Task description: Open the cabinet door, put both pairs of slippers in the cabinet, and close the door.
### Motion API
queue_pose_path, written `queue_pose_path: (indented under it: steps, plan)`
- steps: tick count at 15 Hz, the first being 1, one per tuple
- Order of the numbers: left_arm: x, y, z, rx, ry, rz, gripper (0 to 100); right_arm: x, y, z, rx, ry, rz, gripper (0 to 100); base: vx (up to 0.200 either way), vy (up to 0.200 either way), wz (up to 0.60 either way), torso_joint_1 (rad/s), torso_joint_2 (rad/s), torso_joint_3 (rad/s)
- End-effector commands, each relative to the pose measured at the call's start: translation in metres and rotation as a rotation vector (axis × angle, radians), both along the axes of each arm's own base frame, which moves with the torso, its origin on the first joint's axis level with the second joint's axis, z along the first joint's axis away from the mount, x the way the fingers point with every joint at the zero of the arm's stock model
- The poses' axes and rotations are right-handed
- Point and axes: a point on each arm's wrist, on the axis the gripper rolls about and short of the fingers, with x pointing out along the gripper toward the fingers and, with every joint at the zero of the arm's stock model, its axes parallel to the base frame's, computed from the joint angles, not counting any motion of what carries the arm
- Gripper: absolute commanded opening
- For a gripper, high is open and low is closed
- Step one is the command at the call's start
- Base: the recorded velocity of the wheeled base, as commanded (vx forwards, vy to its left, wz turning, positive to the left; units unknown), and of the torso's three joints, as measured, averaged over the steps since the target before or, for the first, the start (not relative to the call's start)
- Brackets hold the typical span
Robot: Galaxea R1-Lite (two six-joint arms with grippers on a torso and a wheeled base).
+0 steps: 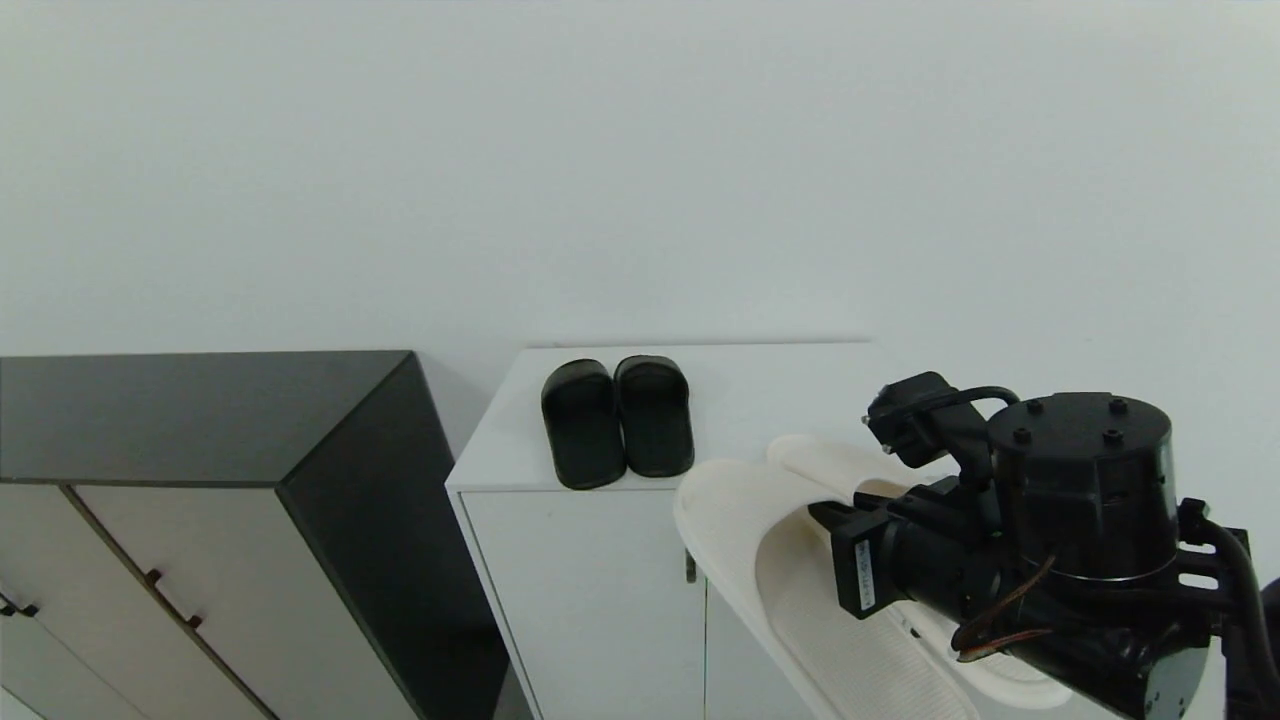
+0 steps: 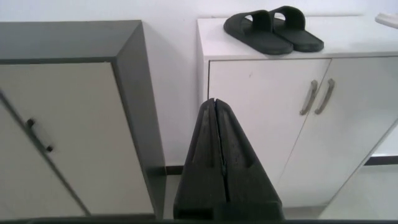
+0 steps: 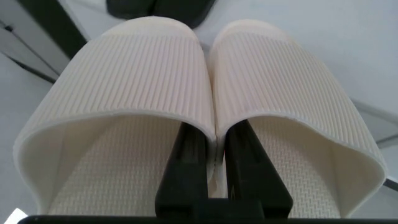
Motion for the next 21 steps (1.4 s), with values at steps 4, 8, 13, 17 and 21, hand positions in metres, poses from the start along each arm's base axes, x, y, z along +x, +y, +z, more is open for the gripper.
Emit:
queue_pose_path:
  steps: [4,8,13,17,21]
  plan:
    - [0.0,0.0,0.0,0.0,0.001,0.001,0,0.0,0.0,0.0,-0.001,-0.001,-0.001,0,0.0,0.0,0.0,0.0,0.0,0.0]
    - [0.0,0.0,0.0,0.003,0.001,0.001,0,0.0,-0.002,0.002,0.008,-0.009,-0.012,0,0.0,-0.15,0.0,0.007,0.0,-0.001]
    - [0.0,0.0,0.0,0.003,0.001,-0.002,0,-0.001,-0.009,0.003,0.014,-0.014,-0.022,0,0.0,-0.12,0.0,0.003,0.0,0.002]
    - [0.0,0.0,0.0,0.003,0.001,-0.001,0,-0.001,-0.01,0.003,0.004,-0.022,-0.021,0,0.0,0.0,0.0,0.0,0.0,0.0]
    - [0.0,0.0,0.0,0.003,0.001,-0.001,0,-0.002,-0.011,-0.001,-0.015,-0.017,-0.018,0,0.0,0.0,0.0,0.0,0.0,0.0]
